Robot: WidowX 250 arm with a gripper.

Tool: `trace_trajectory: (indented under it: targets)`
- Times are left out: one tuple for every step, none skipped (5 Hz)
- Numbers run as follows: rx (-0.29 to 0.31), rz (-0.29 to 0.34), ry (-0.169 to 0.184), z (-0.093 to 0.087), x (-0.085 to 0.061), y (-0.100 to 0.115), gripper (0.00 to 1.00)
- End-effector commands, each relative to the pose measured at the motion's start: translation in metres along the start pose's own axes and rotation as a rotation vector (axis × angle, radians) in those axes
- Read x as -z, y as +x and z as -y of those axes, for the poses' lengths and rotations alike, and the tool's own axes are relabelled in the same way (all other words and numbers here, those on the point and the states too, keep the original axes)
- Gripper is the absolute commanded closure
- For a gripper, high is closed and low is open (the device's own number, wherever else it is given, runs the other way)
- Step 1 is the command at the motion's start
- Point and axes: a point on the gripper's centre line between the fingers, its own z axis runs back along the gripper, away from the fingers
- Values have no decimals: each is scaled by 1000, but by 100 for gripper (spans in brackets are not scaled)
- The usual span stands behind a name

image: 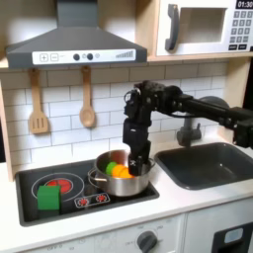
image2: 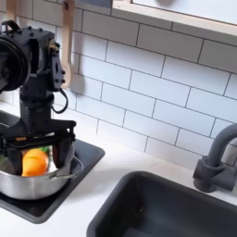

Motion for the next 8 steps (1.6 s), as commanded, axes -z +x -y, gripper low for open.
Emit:
trace_trajectory:
  targets:
    - [-29, 70, 18, 1, -10, 4, 0]
    - [0, 118, 37, -3, -17, 19, 0]
    - [4, 167, -29, 9, -43, 32, 0]
    - [-5, 164, -75, 7, -62, 29, 0]
    - [71, 97, -99, 12, -61, 4, 0]
    - [141, 75, -91, 10, -55, -10, 0]
    - [220, 58, -99, 1, -58, -33, 0]
    - [302, 40, -110, -11, -60, -58, 0]
